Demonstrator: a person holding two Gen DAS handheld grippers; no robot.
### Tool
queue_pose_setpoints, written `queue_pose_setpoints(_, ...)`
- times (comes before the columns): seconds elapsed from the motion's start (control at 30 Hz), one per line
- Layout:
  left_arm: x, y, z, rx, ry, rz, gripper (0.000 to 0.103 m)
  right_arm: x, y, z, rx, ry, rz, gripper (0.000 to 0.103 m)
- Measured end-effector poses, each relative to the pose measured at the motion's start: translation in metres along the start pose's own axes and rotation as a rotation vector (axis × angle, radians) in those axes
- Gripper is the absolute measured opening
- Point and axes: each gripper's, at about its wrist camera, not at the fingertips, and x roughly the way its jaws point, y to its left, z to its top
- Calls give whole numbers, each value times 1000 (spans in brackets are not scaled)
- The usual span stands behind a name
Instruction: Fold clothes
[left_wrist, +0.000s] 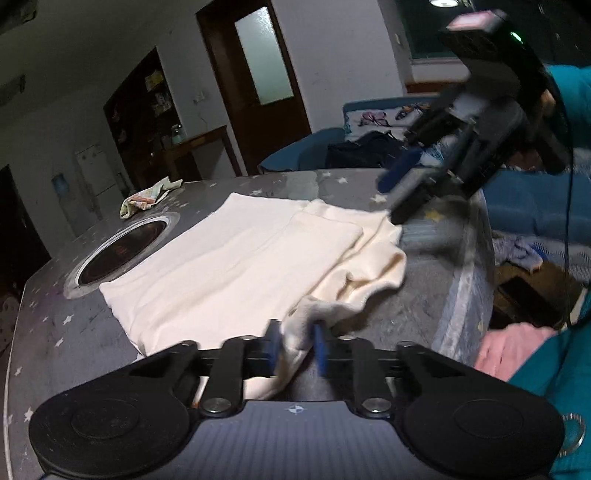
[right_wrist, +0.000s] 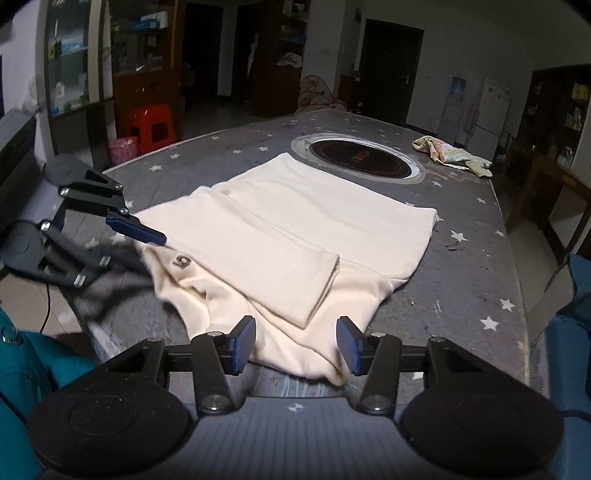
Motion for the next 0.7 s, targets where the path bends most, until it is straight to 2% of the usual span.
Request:
queue_pose_setpoints(0.03, -1, 4, 2, -23, -9, 0, 10, -1, 0, -2, -11, 8, 0, 51)
queue_pose_setpoints(0.23, 2, 33, 16, -172, -50, -6, 9, -1, 12, -13, -121, 41, 9, 55)
queue_pose_setpoints(0.3, 6, 37, 18, -191, -46, -13, 9, 1, 20, -15, -174, 12, 3, 55)
queue_pose_setpoints(0.47, 10, 42, 17, -225, -30, -33, 10, 18, 31, -11, -217, -52, 28, 55)
queue_pose_setpoints(0.57, 7, 41, 14, -221, -22, -38, 14, 31, 31, -7, -219, -59, 50, 50)
queue_pose_setpoints(0.7, -2, 35, 7, -188, -12, -37, 18, 43, 27, 0, -211, -64, 73, 24)
